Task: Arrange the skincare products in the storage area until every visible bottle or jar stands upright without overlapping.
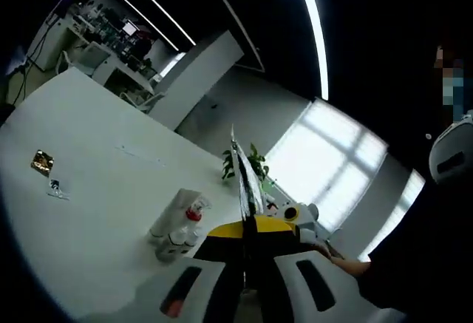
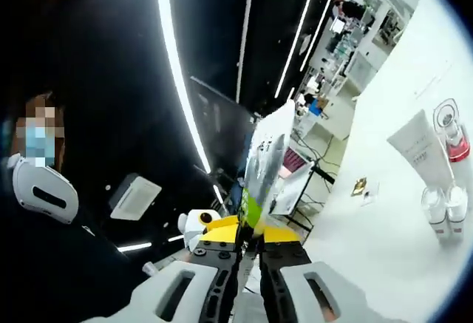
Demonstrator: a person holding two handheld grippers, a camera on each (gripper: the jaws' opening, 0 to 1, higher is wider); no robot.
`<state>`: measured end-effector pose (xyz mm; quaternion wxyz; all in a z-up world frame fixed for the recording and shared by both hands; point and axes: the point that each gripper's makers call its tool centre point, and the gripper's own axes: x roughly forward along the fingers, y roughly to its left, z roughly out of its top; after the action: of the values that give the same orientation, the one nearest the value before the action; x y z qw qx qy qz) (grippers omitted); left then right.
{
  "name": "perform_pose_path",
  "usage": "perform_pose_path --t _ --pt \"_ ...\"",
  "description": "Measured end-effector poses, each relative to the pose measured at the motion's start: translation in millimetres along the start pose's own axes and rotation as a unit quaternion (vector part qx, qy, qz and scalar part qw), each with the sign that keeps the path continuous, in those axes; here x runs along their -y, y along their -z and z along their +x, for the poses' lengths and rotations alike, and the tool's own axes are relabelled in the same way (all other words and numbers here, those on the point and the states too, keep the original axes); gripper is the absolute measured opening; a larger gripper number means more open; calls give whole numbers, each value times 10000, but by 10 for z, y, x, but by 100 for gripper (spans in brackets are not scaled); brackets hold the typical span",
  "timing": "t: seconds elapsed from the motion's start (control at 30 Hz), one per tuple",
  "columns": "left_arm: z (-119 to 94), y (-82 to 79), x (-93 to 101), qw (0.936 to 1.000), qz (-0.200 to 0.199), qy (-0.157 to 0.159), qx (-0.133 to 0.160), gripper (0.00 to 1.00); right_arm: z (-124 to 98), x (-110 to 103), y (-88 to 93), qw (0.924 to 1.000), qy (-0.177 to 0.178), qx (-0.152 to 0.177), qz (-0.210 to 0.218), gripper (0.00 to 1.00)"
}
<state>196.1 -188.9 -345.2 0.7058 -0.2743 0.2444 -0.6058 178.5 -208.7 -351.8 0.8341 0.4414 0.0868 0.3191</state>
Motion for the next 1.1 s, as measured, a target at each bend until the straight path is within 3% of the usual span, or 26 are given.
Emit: perform_pose_path --t 0.1,0.2,0.33,0.37,0.5,0.7,0.73,0.8,0.83,0.93,0.97,1.03,1.1 --pt "-3 3 -6 10000 -39 -1 7 5 2 -84 5 9989 -256 -131 369 0" --pt "-28 51 -18 9998 33 -14 -202 7 -28 -44 -2 9991 -174 -194 333 0" --pt "-82 160 -88 9968 372 -142 -697 31 -80 13 35 9987 -27 -392 334 0" --pt "-96 189 -89 9958 392 -127 -812 33 -88 13 38 9983 -41 -416 395 0" --pt "-137 281 -85 9922 519 -48 -1134 25 -89 -23 72 9962 -137 -593 630 0" --pt "-183 360 -109 9899 376 -44 -1368 12 -62 42 166 9938 40 -965 545 0" --pt "-188 361 -100 9900 335 -22 -1369 5 -63 68 187 9933 109 -1043 479 0" --pt "-199 359 -127 9901 358 -95 -1351 4 -46 79 201 9933 148 -1084 384 0" --pt "-197 354 -150 9906 367 -148 -1310 4 -38 104 199 9940 194 -1061 204 0" --pt "-196 367 -252 9932 -101 -317 -1115 3 -10 242 173 9931 484 -948 -490 0" --pt "-192 359 -255 9942 -223 -293 -1014 3 -7 293 159 9911 603 -919 -748 5" --pt "-195 381 -282 9941 -512 -308 -904 3 -3 348 227 9794 814 -1193 -1411 18" --pt "-215 415 -334 9946 -411 -360 -877 3 13 372 310 9611 894 -1482 -2152 25"
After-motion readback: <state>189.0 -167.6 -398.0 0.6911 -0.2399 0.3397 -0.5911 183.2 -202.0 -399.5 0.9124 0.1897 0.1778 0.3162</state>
